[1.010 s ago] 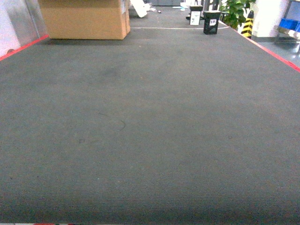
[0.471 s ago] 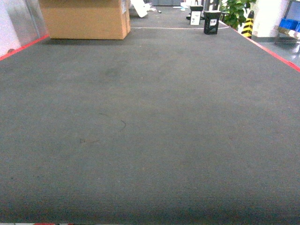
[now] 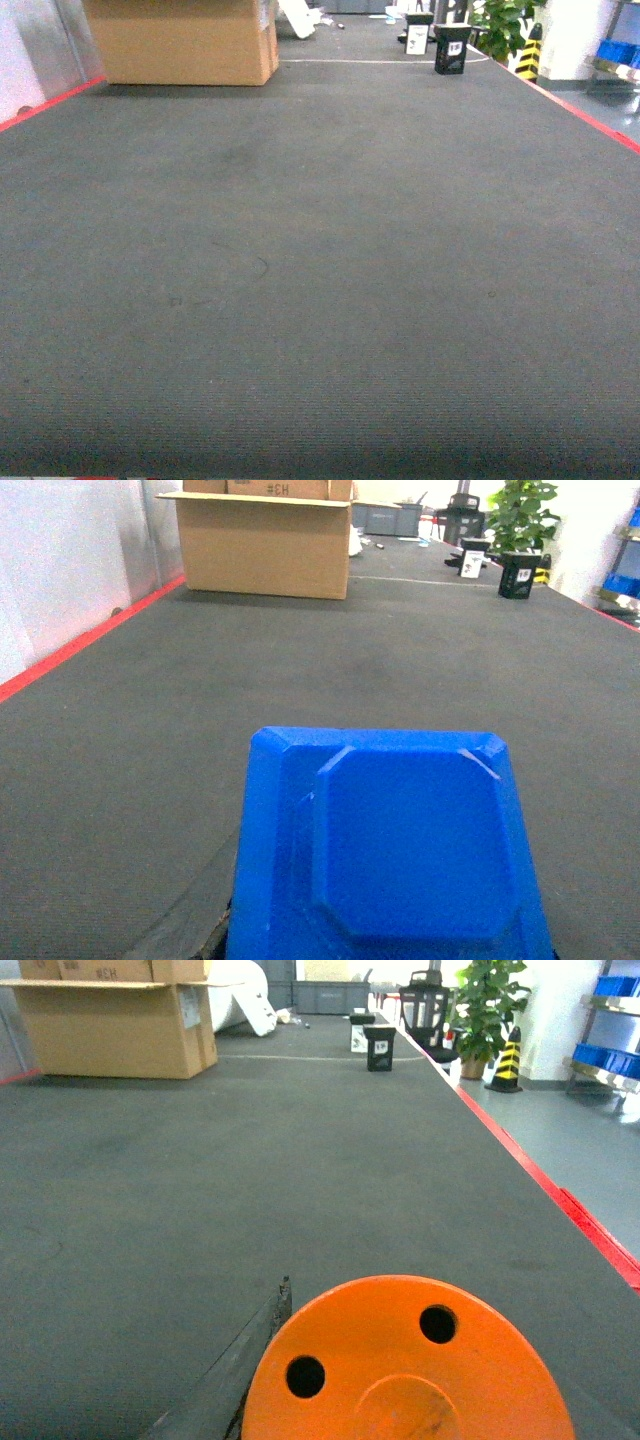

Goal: Sort blue parts and orange caps into right shelf containers

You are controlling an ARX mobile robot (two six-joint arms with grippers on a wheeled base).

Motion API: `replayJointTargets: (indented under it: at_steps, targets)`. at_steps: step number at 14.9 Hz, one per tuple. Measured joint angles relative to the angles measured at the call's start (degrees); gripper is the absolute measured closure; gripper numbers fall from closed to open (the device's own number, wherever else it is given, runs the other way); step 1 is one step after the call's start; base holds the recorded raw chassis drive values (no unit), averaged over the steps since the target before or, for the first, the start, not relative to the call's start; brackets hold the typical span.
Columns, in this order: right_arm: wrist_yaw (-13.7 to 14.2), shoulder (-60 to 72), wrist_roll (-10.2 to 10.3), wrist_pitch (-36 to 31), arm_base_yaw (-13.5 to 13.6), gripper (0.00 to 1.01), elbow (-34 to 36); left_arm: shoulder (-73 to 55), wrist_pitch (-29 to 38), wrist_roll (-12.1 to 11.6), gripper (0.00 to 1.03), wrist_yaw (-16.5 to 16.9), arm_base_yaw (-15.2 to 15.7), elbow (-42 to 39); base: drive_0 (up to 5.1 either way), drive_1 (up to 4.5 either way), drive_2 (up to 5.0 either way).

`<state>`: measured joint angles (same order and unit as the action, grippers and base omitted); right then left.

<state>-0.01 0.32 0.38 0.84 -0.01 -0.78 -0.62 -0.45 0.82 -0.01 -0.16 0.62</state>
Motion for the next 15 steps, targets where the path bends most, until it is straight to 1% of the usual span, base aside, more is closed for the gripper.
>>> replayJointTargets:
  at_steps: [1, 9, 15]
  targets:
    - [0.0, 0.0, 0.0, -0.8, 0.0, 0.56, 0.0, 0.0, 0.0, 0.0, 0.60, 0.0, 0.0, 0.0, 0.0, 0.00, 0.0]
    - [0.0, 0.0, 0.0, -0.5, 0.0, 0.56, 0.0, 0.0, 0.0, 0.0, 0.60, 0.0, 0.0, 0.0, 0.0, 0.00, 0.0]
    - [0.0, 0.0, 0.0, -0.5, 0.0, 0.56, 0.0, 0.0, 0.0, 0.0, 0.60, 0.0, 0.1, 0.0, -1.6, -1.61, -1.6]
